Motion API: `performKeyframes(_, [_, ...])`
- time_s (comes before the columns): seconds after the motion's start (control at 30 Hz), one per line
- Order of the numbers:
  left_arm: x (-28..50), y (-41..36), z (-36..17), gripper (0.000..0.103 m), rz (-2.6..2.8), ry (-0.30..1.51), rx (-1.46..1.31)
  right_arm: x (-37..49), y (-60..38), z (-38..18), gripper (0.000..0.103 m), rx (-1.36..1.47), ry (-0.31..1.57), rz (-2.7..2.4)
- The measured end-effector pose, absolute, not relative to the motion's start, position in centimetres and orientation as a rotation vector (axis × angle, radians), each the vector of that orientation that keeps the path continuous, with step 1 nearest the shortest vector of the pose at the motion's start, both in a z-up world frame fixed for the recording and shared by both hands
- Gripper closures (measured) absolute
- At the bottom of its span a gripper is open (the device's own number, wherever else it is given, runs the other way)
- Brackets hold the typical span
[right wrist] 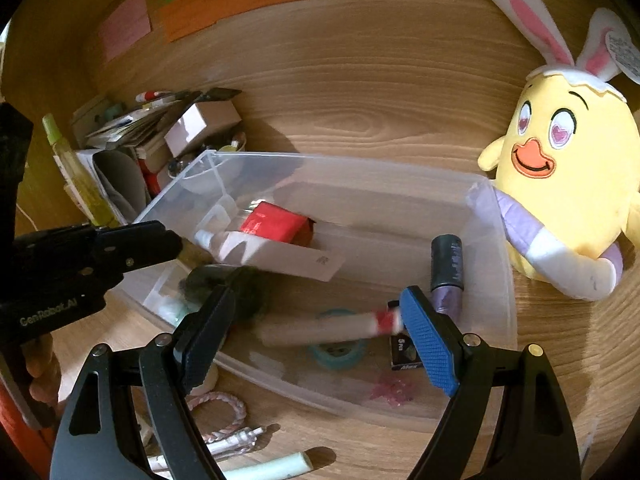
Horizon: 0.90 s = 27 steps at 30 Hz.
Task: Organize objects
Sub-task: 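Carry the beige eraser and red-banded tube into the clear box and release both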
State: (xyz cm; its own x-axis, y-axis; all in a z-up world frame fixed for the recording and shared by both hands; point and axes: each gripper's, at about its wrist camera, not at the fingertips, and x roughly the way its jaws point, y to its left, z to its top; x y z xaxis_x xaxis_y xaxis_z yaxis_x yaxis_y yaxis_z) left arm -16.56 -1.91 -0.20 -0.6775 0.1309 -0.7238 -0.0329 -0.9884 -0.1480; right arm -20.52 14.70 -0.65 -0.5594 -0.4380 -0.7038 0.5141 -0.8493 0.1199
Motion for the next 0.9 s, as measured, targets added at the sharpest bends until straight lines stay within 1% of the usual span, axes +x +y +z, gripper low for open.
performKeyframes(0.1, [-16.2,-2.0,0.3,0.065,2.806,-0.187,-1.204,-20.4,14.7,-0.5,0.02,1.033,0.145,-2.384])
performKeyframes(0.17, [-15.7,-2.1,0.8,0.057,2.824,-0.183,-1.183,-20.3,14.8,-0.4,0.019,1.036,0.143,-2.384])
performKeyframes(0.2, [-15.4,-2.2,1.1,0.054,2.834,-0.181,-1.174,-20.2,14.8,-0.3,0.019,1.037,0.142,-2.385])
performKeyframes(0.27, [-15.0,-2.2,1.6,0.041,2.847,-0.176,-1.156,-19.9,14.9,0.0,0.019,1.032,0.147,-2.395])
performKeyframes(0.33, [-14.3,-2.3,2.2,0.035,2.862,-0.175,-1.132,-19.5,15.0,0.4,0.019,1.019,0.16,-2.408])
performKeyframes(0.47, [-12.8,-2.1,3.1,0.029,2.884,-0.147,-1.106,-18.2,15.4,1.7,0.018,0.963,0.167,-2.44])
performKeyframes(0.63, [-11.3,-2.0,3.6,0.026,2.899,-0.12,-1.086,-16.5,15.9,2.8,0.017,0.91,0.168,-2.457])
performKeyframes(0.73, [-10.4,-2.1,3.6,0.021,2.901,-0.111,-1.075,-15.4,16.2,3.2,0.016,0.89,0.178,-2.469])
performKeyframes(0.9, [-9.2,-2.5,2.9,0.02,2.886,-0.115,-1.082,-13.9,16.7,3.1,0.016,0.885,0.204,-2.496])
